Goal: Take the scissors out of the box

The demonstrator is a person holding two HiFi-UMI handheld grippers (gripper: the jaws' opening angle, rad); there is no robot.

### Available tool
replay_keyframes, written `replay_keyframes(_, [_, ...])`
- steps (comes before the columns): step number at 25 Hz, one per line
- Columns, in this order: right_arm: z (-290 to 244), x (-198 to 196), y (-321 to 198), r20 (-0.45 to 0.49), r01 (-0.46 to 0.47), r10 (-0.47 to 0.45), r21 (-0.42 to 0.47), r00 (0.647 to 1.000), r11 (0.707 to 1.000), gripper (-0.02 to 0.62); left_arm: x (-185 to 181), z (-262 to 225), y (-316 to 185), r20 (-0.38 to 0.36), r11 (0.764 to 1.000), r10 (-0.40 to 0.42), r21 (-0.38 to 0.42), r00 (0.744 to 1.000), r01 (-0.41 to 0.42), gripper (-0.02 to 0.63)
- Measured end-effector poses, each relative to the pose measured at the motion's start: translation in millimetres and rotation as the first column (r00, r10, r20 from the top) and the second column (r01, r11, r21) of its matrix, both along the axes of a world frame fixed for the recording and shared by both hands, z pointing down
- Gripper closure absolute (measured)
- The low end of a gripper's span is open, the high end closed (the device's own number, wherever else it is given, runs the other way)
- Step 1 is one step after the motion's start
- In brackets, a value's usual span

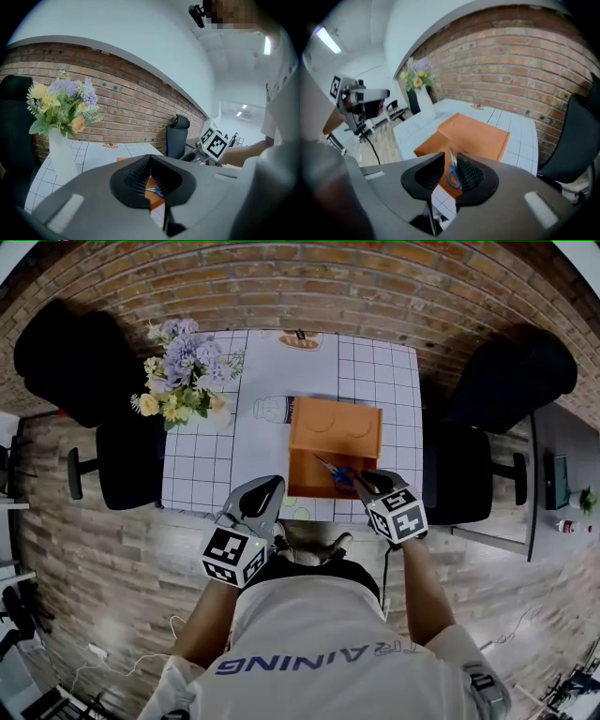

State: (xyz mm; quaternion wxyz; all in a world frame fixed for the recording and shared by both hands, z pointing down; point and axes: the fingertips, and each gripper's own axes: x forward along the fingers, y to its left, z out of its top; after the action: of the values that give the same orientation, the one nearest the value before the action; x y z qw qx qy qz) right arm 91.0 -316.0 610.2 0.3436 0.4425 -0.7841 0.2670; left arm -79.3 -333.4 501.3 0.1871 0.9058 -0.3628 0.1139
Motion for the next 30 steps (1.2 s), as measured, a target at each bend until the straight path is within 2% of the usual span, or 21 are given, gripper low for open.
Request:
replay_keyframes(2, [25.9,-5.7,6.7,-0.082,0.078,-0.086,-0.099,0.993,0.992,0.457,0.9,4.3,6.8,0.007,1.0,0.003,-0.01,1.0,-0.003,0.606])
replay_keyframes(7, [73.4,-11.3,6.2,-0.209,0.166,-0.208,-0.199,0.956,0.966,0.457,1.5,15.9,20.5,0.001,0.999,-0.014,-0.047,1.0,0.014,0.606])
replay_keyframes(11, [109.7,-15.2,5.3,-0.27,0.225,-0.311,-0.307,0.911,0.925,0.451,-5.6,23.8,25.7,0.009,0.998,-0.03,-0.062,1.0,0.03,0.606])
replay_keyframes(16, [139.1,-15.8,2.3,-0.32,0.236,-0.373,-0.393,0.871,0.889,0.451,-20.4,26.6,22.9,0.008,0.995,-0.074,-0.072,0.997,0.074,0.606])
replay_keyframes(19, [147.8,-14.9,2.2,-0.35,0.231,-0.389,-0.416,0.852,0.88,0.451,-26.5,26.0,19.6,0.006,0.993,-0.091,-0.071,0.996,0.091,0.606])
replay_keyframes(22, [149.4,-15.6,1.8,-0.358,0.228,-0.392,-0.421,0.848,0.878,0.453,-32.4,27.9,17.7,0.008,0.992,-0.104,-0.072,0.995,0.104,0.606])
replay_keyframes(24, [148.4,-18.0,1.9,-0.356,0.238,-0.399,-0.418,0.845,0.877,0.482,-34.7,28.5,16.2,0.009,0.991,-0.11,-0.073,0.994,0.11,0.606])
replay_keyframes(27, [141.9,-19.8,5.6,-0.355,0.264,-0.419,-0.408,0.836,0.874,0.489,-33.1,25.5,13.4,0.002,0.992,-0.108,-0.066,0.994,0.108,0.606])
replay_keyframes(30, [125.2,-20.1,10.4,-0.357,0.28,-0.412,-0.367,0.838,0.887,0.491,-29.1,24.8,13.3,-0.006,0.993,-0.101,-0.066,0.995,0.101,0.606])
